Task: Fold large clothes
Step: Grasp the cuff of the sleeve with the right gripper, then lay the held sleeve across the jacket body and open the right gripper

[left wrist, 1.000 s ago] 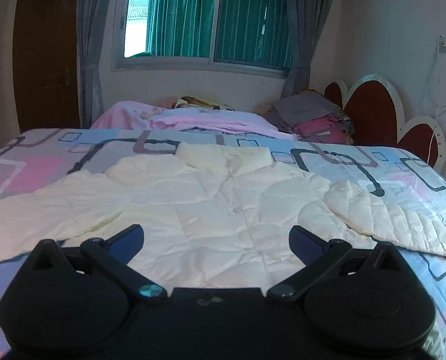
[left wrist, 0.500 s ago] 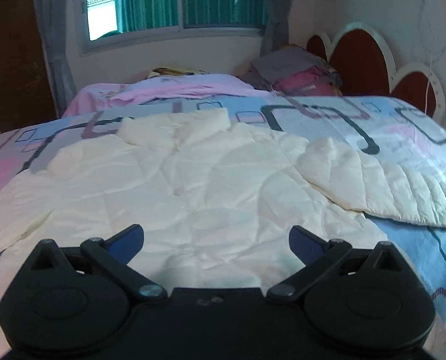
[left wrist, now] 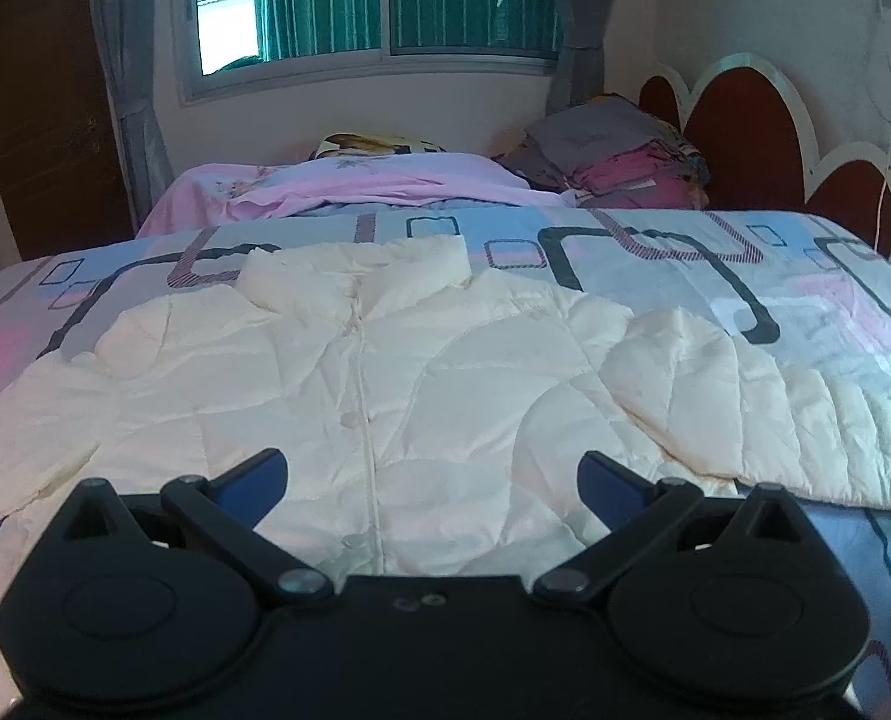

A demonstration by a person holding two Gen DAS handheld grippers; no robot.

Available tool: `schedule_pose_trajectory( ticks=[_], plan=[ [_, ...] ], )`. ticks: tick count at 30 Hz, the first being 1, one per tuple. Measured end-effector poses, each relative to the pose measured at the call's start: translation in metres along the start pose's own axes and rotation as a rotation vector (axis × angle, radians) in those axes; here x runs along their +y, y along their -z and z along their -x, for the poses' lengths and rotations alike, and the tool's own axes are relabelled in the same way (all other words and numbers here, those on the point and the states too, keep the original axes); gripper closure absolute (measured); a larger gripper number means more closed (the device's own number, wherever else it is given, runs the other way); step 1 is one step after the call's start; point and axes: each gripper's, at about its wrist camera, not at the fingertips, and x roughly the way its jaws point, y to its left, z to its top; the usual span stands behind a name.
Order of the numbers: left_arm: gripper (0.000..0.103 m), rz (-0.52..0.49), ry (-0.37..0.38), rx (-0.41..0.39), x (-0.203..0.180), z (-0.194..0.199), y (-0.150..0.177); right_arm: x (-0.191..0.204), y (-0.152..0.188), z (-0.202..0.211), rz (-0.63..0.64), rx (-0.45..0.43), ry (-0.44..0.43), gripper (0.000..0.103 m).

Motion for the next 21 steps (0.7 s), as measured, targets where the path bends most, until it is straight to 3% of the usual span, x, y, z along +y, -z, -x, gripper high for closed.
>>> schedule_pose_trajectory(
  ticks=[2,5,10,12,17,21],
  plan=[
    [0.0,0.013,0.017,0.019,0.005,-0.001,-0.001,0.009,0.001,0.005,0.061,-0.019,0.006,0.096],
    [0.0,0.055,0.042,0.059,0.018,-0.004,0.003,0.038,0.004,0.015,0.2,-0.059,-0.011,0.099],
    [0.0,0.13,0.076,0.09,0.052,-0.001,0.018,0.106,0.024,0.031,0.403,-0.094,-0.114,0.099],
    [0.0,0.162,0.094,0.09,0.068,0.001,0.024,0.138,0.04,0.039,0.492,-0.093,-0.164,0.099],
    [0.0,0.228,0.05,0.079,0.114,0.006,0.036,0.205,0.097,0.051,0.667,-0.046,-0.284,0.099],
    [0.002,0.276,0.02,0.056,0.155,0.013,0.04,0.255,0.161,0.051,0.788,0.033,-0.36,0.099]
  ],
)
